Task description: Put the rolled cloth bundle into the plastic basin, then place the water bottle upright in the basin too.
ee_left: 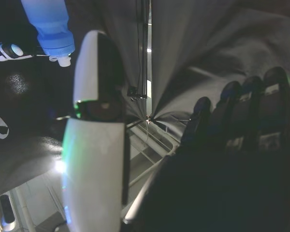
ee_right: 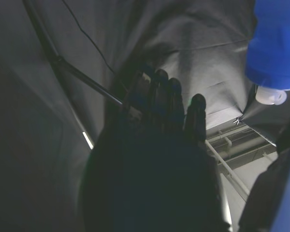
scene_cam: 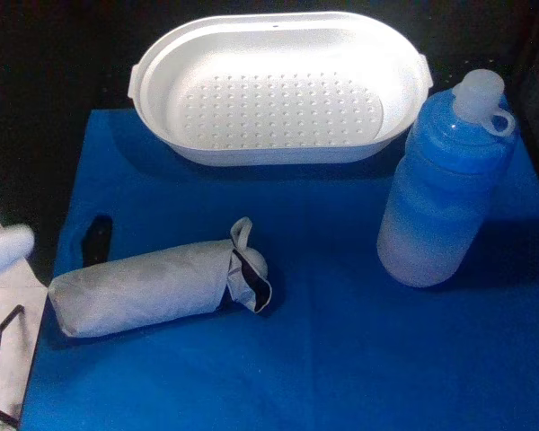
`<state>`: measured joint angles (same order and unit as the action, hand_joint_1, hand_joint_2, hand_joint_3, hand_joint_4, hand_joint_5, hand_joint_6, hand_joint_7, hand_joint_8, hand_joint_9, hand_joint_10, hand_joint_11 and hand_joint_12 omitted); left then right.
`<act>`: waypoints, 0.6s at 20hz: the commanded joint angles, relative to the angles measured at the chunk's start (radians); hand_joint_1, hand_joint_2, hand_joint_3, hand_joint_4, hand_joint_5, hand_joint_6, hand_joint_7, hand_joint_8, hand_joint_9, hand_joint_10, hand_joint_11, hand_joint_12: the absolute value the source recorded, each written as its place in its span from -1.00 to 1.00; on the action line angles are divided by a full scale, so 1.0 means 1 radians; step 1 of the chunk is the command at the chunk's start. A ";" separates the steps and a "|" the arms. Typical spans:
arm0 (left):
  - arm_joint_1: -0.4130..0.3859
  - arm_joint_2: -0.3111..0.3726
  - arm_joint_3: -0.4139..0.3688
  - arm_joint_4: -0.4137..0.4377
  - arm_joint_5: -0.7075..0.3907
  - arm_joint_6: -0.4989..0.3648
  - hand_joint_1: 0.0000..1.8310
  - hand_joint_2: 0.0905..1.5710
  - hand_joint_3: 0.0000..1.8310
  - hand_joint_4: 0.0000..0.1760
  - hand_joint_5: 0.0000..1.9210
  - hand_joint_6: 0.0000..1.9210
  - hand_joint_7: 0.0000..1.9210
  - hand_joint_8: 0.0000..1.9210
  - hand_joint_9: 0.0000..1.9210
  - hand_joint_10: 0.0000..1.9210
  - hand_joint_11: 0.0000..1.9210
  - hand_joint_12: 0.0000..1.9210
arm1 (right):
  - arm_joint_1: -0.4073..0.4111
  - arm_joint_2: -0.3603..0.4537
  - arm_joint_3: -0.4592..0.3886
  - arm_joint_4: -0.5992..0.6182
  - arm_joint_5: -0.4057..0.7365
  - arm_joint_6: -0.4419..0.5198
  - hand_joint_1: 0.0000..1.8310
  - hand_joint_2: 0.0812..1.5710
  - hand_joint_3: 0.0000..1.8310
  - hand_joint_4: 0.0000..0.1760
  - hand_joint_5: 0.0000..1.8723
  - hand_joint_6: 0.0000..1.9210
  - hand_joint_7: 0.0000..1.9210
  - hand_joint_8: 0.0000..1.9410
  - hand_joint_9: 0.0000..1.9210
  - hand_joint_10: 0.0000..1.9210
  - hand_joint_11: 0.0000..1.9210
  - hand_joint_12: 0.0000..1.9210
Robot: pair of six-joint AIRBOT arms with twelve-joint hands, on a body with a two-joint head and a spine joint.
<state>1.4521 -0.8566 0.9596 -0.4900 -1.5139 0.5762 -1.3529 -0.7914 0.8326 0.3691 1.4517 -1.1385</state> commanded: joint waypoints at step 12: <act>-0.124 0.053 0.034 0.214 0.029 -0.003 -0.44 0.06 -1.00 1.00 -0.96 -1.00 -1.00 -1.00 -1.00 -1.00 -1.00 -1.00 | 0.004 -0.002 0.012 -0.005 0.113 0.007 -0.69 0.58 -1.00 0.87 -0.57 -1.00 -0.61 -1.00 -0.68 -0.99 -0.71 -0.99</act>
<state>1.3224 -0.8036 0.9909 -0.2516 -1.3781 0.5770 -1.3529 -0.7918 0.8383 0.3660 1.4441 -1.1389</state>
